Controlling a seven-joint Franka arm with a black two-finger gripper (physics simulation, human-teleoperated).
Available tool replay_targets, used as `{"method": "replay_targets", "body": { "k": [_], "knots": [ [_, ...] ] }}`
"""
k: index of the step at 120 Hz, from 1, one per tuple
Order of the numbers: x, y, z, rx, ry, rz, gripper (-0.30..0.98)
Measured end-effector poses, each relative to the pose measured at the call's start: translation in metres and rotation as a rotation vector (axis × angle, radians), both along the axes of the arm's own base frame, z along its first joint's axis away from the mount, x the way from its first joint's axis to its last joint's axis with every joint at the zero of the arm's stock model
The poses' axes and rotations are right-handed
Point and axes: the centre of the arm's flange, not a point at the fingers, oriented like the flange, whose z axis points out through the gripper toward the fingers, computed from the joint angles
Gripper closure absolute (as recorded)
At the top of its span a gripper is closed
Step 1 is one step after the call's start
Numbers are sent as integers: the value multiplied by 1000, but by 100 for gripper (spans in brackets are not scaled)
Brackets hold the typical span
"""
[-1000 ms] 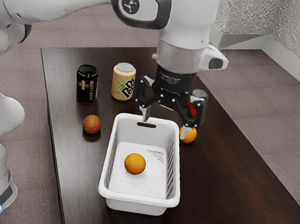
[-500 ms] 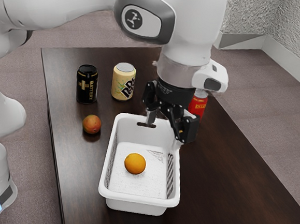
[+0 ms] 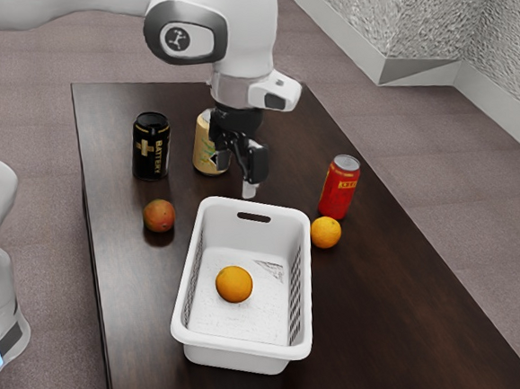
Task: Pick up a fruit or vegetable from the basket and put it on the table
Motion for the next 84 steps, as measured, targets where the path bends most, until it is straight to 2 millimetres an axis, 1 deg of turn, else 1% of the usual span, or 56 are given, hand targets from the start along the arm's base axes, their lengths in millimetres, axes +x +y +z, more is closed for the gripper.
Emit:
{"method": "replay_targets", "body": {
  "k": [13,20,28,37,46,55,72,84],
  "knots": [
    [-12,-33,-16,9,0,-139,0],
    [-15,-41,-27,-4,13,-183,0],
    [-19,-44,-48,-18,40,-221,0],
    [-26,-60,-69,-29,54,-281,0],
    [-30,-73,-80,-39,50,-330,0],
    [-32,-76,-94,-51,47,-355,0],
    [-30,-76,-103,-70,26,-385,0],
    [-18,-58,-112,-71,27,-363,0]
  ]
}}
